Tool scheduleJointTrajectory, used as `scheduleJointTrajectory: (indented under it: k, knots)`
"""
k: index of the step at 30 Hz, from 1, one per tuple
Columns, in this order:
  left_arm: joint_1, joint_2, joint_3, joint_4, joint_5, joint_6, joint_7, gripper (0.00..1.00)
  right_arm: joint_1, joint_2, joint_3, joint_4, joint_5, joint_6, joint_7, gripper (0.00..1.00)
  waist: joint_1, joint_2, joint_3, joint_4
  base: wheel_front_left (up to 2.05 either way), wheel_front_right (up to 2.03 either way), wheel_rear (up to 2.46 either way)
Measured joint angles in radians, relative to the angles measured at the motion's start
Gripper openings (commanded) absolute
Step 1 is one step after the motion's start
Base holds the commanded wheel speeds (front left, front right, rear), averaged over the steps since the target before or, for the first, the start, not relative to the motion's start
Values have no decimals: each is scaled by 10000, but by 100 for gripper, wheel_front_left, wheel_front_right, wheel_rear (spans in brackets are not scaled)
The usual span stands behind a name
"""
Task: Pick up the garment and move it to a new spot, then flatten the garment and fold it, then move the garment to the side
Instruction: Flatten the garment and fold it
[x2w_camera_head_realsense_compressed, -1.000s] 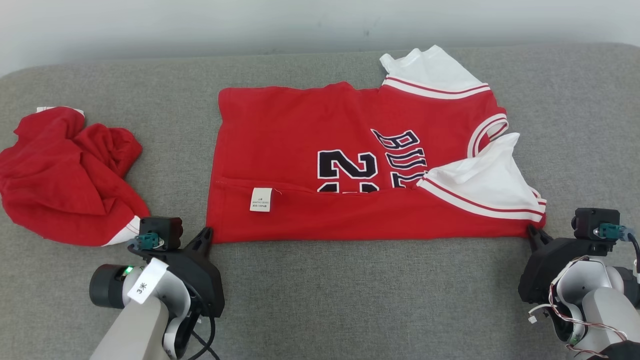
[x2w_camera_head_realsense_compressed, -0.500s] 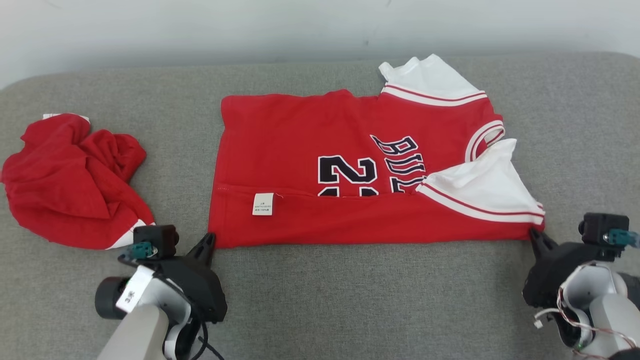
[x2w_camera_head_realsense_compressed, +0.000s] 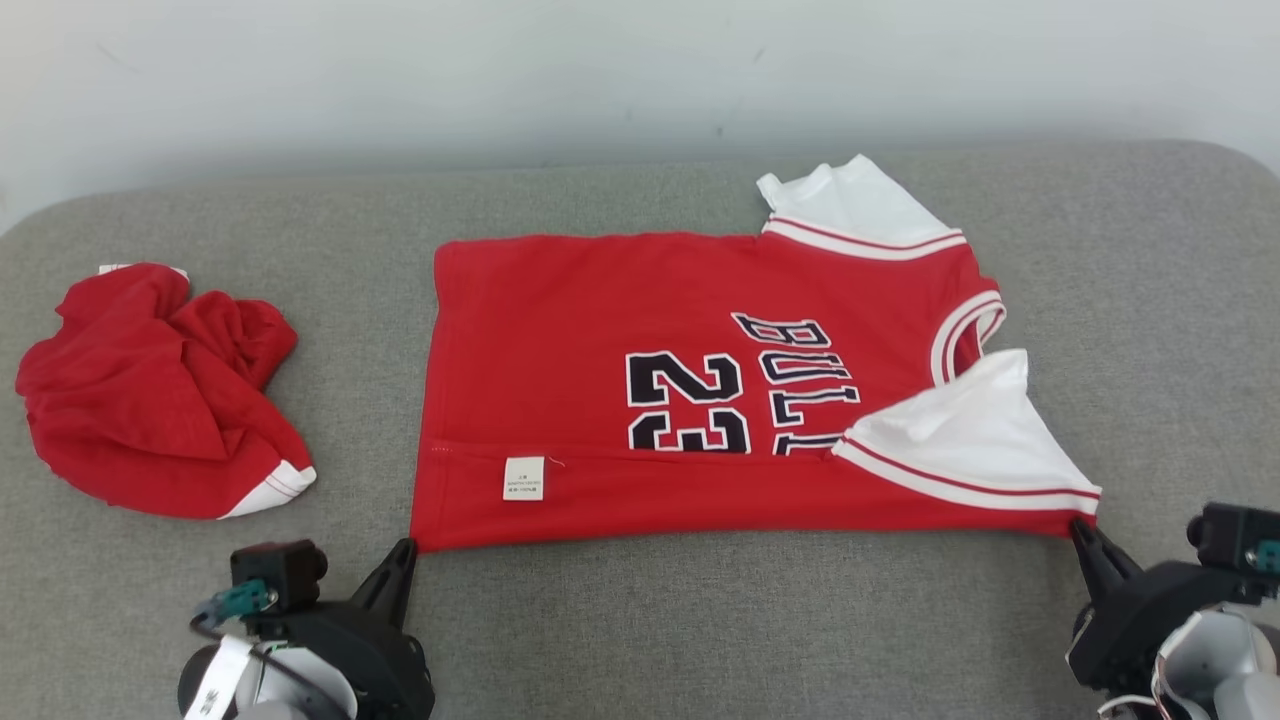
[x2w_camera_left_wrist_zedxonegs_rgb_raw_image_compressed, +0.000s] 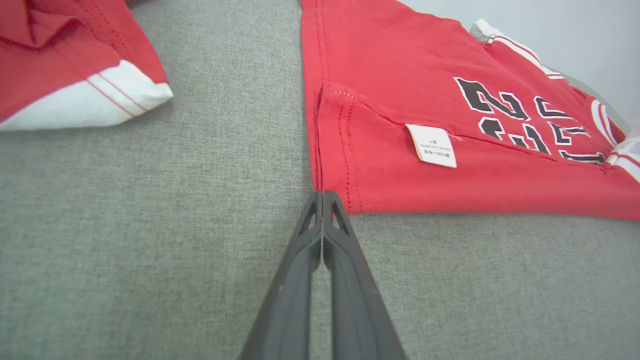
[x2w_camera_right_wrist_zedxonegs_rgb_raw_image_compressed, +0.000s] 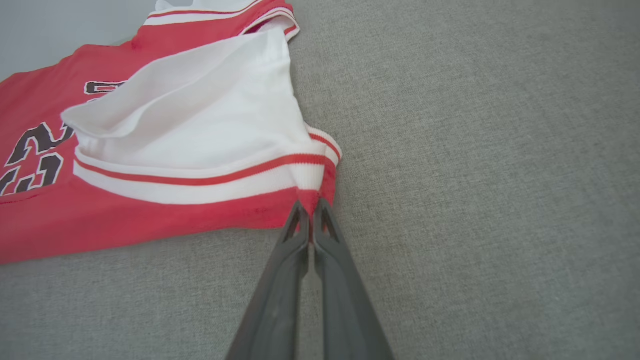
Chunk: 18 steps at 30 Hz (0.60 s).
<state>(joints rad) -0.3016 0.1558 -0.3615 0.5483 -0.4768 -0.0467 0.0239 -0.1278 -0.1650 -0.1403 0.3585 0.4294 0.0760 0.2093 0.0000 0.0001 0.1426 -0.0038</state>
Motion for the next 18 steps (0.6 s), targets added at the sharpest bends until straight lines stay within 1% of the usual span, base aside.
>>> scheduleJointTrajectory:
  k: [3, 10, 11, 15, 18]
  knots:
    - [305, 61, 52, -366, -192, -142, -71, 0, 424, 46, -140, -428, 326, 92, 82, 0, 0, 0, -115, -22, 0, 0, 0]
    - [1505, 295, 81, -1383, -543, -267, -86, 0, 1809, 96, -276, -1737, 1030, 295, 512, 0, -1, 0, -367, -8, 0, 0, 0]
    - [1710, 355, 98, -1542, -587, -334, -86, 0, 2009, 92, -280, -1952, 1091, 297, 570, 0, 0, 0, -389, -5, 0, 0, 0]
    - [2190, 443, 121, -2010, -704, -345, -67, 0, 2638, 71, -407, -2594, 1331, 313, 755, 0, 0, 0, -461, 18, 0, 0, 0]
    - [2616, 727, 136, -2485, -800, -416, 27, 0, 3151, 63, -552, -3227, 1371, 311, 897, 0, -1, -1, -506, 31, 0, 0, 0]
